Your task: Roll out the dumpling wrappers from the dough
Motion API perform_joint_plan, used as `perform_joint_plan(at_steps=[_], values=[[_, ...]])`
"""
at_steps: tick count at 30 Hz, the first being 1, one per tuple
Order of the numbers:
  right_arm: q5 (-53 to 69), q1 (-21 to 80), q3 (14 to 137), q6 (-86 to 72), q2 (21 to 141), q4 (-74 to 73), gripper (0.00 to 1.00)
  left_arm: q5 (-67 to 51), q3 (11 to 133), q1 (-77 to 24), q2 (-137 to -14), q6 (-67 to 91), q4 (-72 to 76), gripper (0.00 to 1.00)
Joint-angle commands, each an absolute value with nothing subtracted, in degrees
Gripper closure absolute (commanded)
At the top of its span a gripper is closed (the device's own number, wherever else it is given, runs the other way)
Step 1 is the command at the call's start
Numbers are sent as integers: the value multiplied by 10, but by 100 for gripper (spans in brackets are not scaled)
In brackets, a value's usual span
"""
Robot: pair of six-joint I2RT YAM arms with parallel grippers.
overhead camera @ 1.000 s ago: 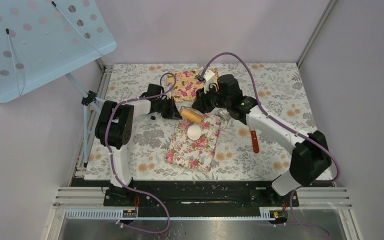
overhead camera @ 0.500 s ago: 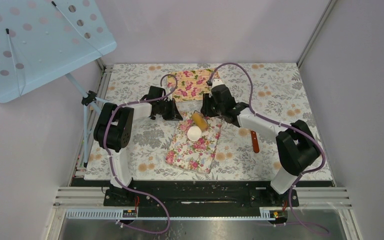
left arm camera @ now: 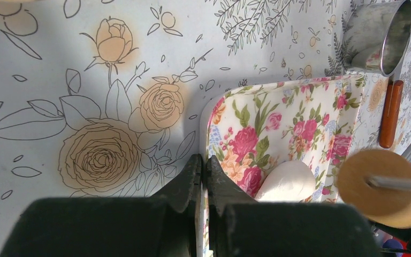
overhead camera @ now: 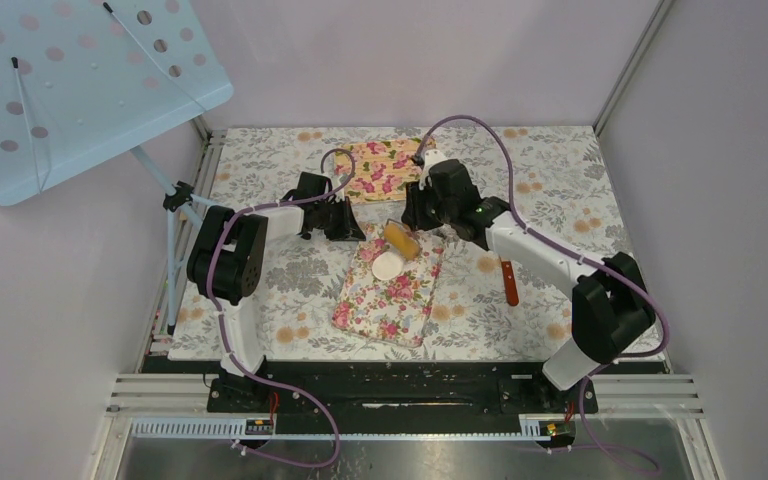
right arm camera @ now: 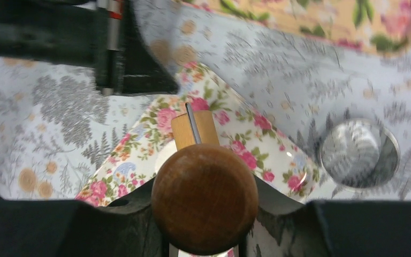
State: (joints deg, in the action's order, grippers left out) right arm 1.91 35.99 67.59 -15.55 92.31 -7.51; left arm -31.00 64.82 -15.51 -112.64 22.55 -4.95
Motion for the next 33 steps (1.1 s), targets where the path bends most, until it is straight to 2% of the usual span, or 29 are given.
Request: perform_joint_plan(at_steps=[1, 5, 13, 22, 33], values=[[122, 360, 735, 4, 874, -53, 100, -268, 637, -153, -1132, 221, -75, 100], [218, 361, 710, 80, 886, -39, 100, -269, 638, -152, -1133, 221, -76, 100], [293, 361, 639, 155, 925, 44, 100, -273, 640, -153, -1134, 219, -76, 100], [258, 361, 613, 181, 957, 59, 100, -274, 640, -153, -1135, 219, -77, 100], [223, 359, 621, 188, 1023, -19, 100, -277, 641, -153, -1135, 219, -77, 100]])
